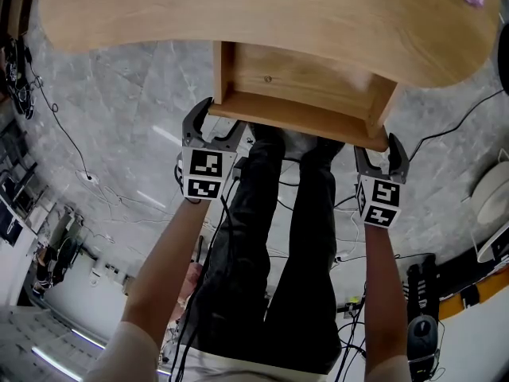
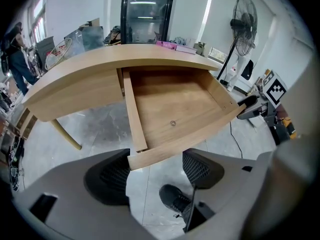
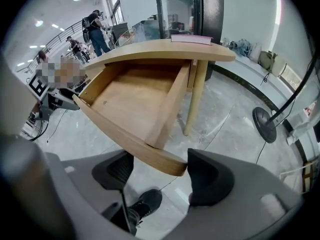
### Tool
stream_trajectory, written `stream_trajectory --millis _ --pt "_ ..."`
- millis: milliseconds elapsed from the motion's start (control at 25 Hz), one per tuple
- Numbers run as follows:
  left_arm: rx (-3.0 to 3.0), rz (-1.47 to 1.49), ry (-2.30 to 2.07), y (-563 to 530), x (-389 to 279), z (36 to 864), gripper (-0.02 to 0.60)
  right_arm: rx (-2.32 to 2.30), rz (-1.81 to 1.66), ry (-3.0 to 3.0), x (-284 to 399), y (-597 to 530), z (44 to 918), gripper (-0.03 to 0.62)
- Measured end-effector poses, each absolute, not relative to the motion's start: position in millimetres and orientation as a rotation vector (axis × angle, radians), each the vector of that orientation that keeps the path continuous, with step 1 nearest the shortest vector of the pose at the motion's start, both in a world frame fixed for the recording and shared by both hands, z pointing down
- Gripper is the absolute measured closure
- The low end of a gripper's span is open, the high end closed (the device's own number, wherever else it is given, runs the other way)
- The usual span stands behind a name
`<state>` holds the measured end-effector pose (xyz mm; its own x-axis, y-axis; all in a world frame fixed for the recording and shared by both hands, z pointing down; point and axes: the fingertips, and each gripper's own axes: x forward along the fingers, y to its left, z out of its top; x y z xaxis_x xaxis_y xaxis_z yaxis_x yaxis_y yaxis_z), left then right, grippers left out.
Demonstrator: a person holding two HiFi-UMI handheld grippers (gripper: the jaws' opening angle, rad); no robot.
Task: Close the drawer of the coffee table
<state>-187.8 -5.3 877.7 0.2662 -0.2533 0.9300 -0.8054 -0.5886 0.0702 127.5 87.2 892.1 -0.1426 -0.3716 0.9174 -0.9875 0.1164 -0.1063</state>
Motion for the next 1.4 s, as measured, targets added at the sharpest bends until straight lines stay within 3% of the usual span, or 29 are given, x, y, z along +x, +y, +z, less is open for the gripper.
stream_trajectory --millis 1400 --pt "2.053 1.109 -1.191 -83 -165 848 0.25 1.602 0.823 -1.69 154 5 858 0.24"
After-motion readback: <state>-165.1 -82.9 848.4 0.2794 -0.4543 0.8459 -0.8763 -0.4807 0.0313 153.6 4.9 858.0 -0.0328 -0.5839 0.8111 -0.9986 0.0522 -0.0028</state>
